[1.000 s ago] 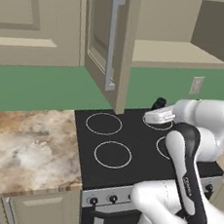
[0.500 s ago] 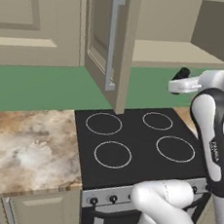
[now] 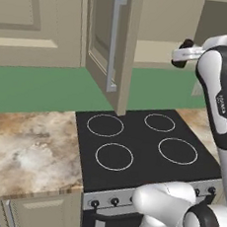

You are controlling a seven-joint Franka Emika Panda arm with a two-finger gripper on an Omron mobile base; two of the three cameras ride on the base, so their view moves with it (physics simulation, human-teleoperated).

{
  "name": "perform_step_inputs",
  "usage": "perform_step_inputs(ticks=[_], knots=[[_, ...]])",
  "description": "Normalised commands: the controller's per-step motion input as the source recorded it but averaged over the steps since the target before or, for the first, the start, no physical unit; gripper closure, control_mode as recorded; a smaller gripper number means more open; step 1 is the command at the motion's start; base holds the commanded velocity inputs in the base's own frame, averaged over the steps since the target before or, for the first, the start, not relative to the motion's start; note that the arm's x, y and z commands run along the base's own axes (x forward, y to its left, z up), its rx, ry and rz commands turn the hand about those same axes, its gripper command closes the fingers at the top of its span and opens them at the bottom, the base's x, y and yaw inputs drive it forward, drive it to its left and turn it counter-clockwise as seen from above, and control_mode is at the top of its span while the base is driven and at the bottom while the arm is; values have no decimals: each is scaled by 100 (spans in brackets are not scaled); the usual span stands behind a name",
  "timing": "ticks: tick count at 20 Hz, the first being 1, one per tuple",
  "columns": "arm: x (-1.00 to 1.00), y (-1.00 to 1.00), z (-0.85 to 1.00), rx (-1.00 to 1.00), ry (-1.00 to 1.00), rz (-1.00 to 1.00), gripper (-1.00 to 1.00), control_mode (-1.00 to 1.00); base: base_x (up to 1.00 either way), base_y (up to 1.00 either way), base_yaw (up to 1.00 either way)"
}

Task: There are various items on the counter. Only move the condiments/shakers into the cabinet.

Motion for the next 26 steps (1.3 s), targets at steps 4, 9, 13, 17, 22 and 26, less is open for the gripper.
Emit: perform_step_inputs(ticks=[4, 9, 13, 17, 22, 26], knots=[[63, 0, -13, 3, -11, 2, 100, -100, 0, 0, 0], [64, 19, -34, 2, -12, 1, 100, -100, 0, 0, 0], [68, 31, -11, 0, -5, 0, 100, -100, 0, 0, 0], [70, 17, 0, 0, 0, 0, 100, -100, 0, 0, 0], [72, 7, 0, 0, 2, 0, 100, -100, 0, 0, 0], [67, 0, 0, 0, 2, 0, 100, -100, 0, 0, 0]])
